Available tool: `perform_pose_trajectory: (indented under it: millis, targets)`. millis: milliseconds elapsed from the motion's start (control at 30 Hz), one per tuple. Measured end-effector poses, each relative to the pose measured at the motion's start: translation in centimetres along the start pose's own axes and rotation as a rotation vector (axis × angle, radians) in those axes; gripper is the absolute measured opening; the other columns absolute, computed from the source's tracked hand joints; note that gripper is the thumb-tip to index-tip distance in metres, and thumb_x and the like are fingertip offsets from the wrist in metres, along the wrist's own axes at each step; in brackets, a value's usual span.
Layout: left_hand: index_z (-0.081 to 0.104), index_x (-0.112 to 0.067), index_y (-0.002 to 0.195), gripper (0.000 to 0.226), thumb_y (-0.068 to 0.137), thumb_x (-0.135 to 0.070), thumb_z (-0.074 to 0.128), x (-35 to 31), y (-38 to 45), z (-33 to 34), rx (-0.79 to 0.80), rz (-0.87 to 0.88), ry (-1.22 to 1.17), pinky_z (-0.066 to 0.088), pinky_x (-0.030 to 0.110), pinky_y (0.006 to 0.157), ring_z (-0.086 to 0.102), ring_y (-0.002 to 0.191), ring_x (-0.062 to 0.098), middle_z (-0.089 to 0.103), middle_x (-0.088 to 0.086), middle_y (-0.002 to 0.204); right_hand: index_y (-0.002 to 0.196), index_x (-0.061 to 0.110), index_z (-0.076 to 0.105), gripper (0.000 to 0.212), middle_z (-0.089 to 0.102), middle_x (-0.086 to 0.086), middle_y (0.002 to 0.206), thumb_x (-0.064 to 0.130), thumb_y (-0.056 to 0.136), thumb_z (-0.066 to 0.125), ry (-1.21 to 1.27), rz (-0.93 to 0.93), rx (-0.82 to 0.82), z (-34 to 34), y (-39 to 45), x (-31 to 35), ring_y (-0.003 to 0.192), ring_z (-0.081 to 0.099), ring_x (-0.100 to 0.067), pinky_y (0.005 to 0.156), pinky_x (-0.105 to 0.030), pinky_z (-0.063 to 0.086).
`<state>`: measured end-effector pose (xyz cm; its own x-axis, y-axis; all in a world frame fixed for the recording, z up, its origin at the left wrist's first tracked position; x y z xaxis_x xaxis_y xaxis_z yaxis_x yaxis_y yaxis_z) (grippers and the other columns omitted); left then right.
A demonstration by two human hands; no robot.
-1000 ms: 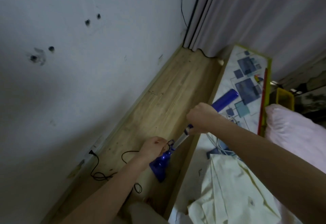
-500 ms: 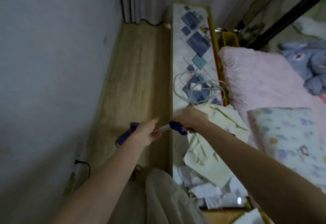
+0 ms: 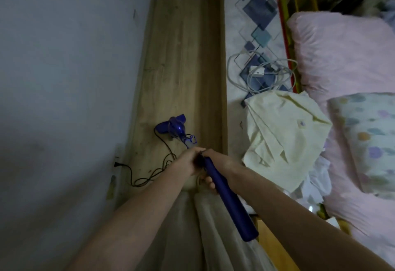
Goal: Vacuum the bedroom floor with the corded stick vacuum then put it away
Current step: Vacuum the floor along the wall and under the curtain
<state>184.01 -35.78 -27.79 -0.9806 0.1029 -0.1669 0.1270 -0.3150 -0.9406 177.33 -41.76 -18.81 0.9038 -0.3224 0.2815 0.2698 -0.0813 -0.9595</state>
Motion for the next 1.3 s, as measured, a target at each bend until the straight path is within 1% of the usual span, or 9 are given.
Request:
perform_pose_trajectory:
  millis: [100, 200, 233, 367, 733, 900, 1000, 1133, 1300]
  targets:
    - [0.055, -0.002, 0.09, 0.015, 0.1, -0.005, 0.045, -0.1, 0.7, -0.4, 0.012, 0.015, -0.04, 0.041, 0.027, 0.085, 0.052, 0.074, 0.018, 0.051, 0.009, 0.079, 0.085, 0.008, 0.054, 0.046, 0.052, -0.002, 0.045, 0.05, 0.098, 0.042, 0.031, -0.021, -0.013, 0.5, 0.5, -0.2, 0.031, 0.046, -0.013, 0.035, -0.016, 0.037]
    - [0.049, -0.002, 0.108, 0.011, 0.1, -0.006, 0.044, -1.7, -0.3, -0.2, 0.02, 0.063, -0.059, 0.039, 0.03, 0.096, 0.056, 0.097, 0.02, 0.052, 0.011, 0.082, 0.08, 0.009, 0.055, 0.047, 0.052, -0.002, 0.047, 0.051, 0.097, 0.042, 0.05, -0.033, -0.006, 1.1, 0.6, 1.2, 0.035, 0.046, -0.013, 0.037, -0.019, 0.039]
    - [0.049, 0.0, 0.108, 0.011, 0.1, -0.005, 0.043, -2.5, -0.5, -0.2, 0.012, 0.08, -0.055, 0.041, 0.03, 0.094, 0.057, 0.099, 0.021, 0.051, 0.012, 0.083, 0.08, 0.009, 0.056, 0.047, 0.052, -0.001, 0.047, 0.05, 0.097, 0.042, 0.047, -0.04, 0.001, 1.3, 0.4, 2.0, 0.036, 0.046, -0.013, 0.038, -0.021, 0.04]
    - [0.05, -0.004, 0.082, 0.019, 0.099, -0.002, 0.041, -5.0, -1.9, 0.4, 0.022, 0.117, -0.037, 0.042, 0.026, 0.066, 0.05, 0.072, 0.02, 0.049, 0.012, 0.078, 0.086, 0.008, 0.056, 0.045, 0.054, -0.001, 0.047, 0.048, 0.099, 0.04, -0.013, -0.103, 0.024, 1.5, -1.1, 4.9, 0.037, 0.048, -0.012, 0.039, -0.02, 0.042]
    - [0.054, -0.002, 0.085, 0.017, 0.097, 0.0, 0.041, -17.9, -1.5, 8.5, 0.03, 0.293, -0.098, 0.046, 0.03, 0.068, 0.055, 0.075, 0.023, 0.054, 0.015, 0.079, 0.096, 0.007, 0.054, 0.042, 0.057, -0.006, 0.058, 0.048, 0.098, 0.045, -0.465, -0.306, -0.085, -4.7, -1.7, 21.1, 0.036, 0.05, -0.011, 0.037, -0.016, 0.041]
    - [0.048, -0.006, 0.07, 0.034, 0.1, 0.001, 0.033, -24.2, 0.1, 12.9, 0.011, 0.322, -0.062, 0.047, 0.026, 0.049, 0.052, 0.054, 0.019, 0.055, 0.01, 0.054, 0.093, 0.007, 0.055, 0.049, 0.059, -0.007, 0.061, 0.052, 0.099, 0.037, -0.536, -0.392, -0.1, -7.9, -0.5, 27.5, 0.041, 0.052, -0.013, 0.04, -0.02, 0.043]
    - [0.045, -0.007, 0.067, 0.037, 0.099, 0.003, 0.03, -28.3, 0.4, 15.5, -0.007, 0.356, -0.061, 0.045, 0.022, 0.038, 0.05, 0.049, 0.017, 0.046, 0.01, 0.063, 0.091, 0.008, 0.054, 0.045, 0.059, -0.008, 0.063, 0.046, 0.101, 0.034, -0.576, -0.45, -0.095, -9.4, -0.3, 31.7, 0.042, 0.053, -0.015, 0.04, -0.021, 0.044]
    - [0.049, -0.004, 0.072, 0.033, 0.099, 0.003, 0.032, -33.8, 1.2, 18.0, -0.025, 0.387, -0.079, 0.05, 0.022, 0.059, 0.054, 0.057, 0.02, 0.051, 0.012, 0.066, 0.082, 0.007, 0.053, 0.045, 0.058, -0.008, 0.058, 0.043, 0.101, 0.034, -0.571, -0.496, -0.1, -10.9, 0.1, 37.4, 0.038, 0.052, -0.016, 0.037, -0.02, 0.043]
    - [0.046, -0.004, 0.072, 0.034, 0.099, 0.002, 0.027, -42.1, 1.5, 21.7, -0.008, 0.427, -0.043, 0.047, 0.026, 0.054, 0.047, 0.066, 0.02, 0.044, 0.012, 0.073, 0.082, 0.005, 0.055, 0.048, 0.058, -0.008, 0.059, 0.044, 0.102, 0.035, -0.53, -0.531, -0.111, -12.5, 0.9, 45.5, 0.042, 0.053, -0.017, 0.041, -0.022, 0.045]
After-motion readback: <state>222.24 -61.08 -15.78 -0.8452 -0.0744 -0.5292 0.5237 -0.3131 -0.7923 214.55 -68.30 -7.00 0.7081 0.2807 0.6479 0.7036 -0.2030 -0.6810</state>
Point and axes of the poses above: each hand's wrist, its own y-axis towards the middle knuckle, its own z-axis out of the palm, x = y × z, the point moved 5 cm from there along y, towards the middle knuckle
